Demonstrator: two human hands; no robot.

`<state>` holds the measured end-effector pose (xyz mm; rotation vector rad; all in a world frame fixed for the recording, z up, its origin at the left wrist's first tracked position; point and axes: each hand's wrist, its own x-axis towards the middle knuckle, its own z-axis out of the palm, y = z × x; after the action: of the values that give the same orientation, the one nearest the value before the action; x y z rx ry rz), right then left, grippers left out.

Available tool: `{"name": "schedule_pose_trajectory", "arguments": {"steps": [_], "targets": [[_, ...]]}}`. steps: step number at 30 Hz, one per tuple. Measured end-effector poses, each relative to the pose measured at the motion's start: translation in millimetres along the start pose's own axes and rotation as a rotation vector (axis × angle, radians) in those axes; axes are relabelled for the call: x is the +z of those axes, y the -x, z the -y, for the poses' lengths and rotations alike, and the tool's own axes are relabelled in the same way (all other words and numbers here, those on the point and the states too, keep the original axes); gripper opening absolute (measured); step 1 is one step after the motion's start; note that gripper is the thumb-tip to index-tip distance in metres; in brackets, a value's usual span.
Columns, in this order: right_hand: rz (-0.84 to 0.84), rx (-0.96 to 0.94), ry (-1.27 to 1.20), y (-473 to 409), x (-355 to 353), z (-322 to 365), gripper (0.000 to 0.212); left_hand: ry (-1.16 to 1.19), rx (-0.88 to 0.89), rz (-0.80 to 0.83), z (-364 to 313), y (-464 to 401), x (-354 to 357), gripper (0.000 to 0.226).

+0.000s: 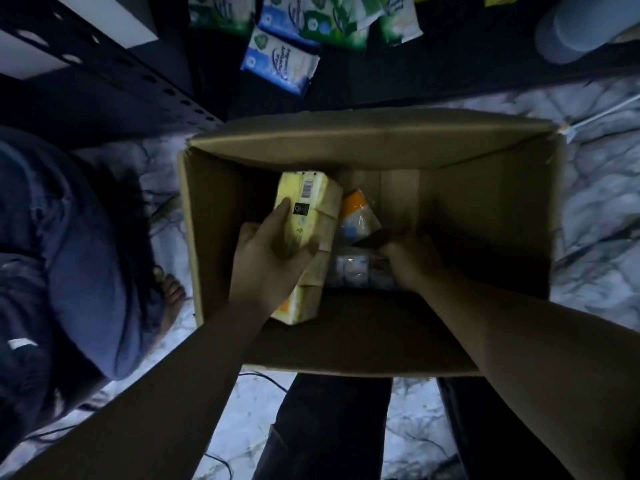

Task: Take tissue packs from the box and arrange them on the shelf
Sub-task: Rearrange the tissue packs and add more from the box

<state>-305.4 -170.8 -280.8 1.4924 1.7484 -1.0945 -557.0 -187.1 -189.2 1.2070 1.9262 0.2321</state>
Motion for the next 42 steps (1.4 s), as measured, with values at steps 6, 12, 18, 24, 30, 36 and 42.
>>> {"name": "schedule_pose_trajectory", "arguments": {"steps": [6, 12, 18, 24, 30, 36, 42], "targets": [[-0.175, -0.034, -0.058, 45.7, -29.8, 8.7, 0.030, 0.038, 0.032, -0.054, -23.7, 35.0, -33.7, 0.083], [-0.387, -0.094, -0.140, 142.6, -102.2, 26.0, 0.034, 0.099, 0.067, -0.095, -76.0, 91.5, -96.9, 0.081], [-0.537, -0.145, -0.290, 260.3, -181.8, 41.0, 0.034, 0.195, 0.146, -0.152, -144.6, 151.2, -171.6, 0.080], [-0.721, -0.233, -0.345, 383.0, -263.9, 57.5, 0.029, 0.283, 0.245, -0.274, -231.2, 211.5, -256.2, 0.080], [-0.927, -0.347, -0.325, 481.8, -342.4, 63.9, 0.032, 0.340, 0.409, -0.369, -313.9, 251.9, -335.5, 0.081], [-1.085, -0.466, -0.332, 560.2, -415.1, 67.9, 0.035, 0.351, 0.574, -0.432, -384.3, 296.2, -403.2, 0.080], [-1.354, -0.546, -0.284, 635.8, -476.4, 72.2, 0.030, 0.419, 0.745, -0.484, -448.4, 341.9, -463.7, 0.076]]}}
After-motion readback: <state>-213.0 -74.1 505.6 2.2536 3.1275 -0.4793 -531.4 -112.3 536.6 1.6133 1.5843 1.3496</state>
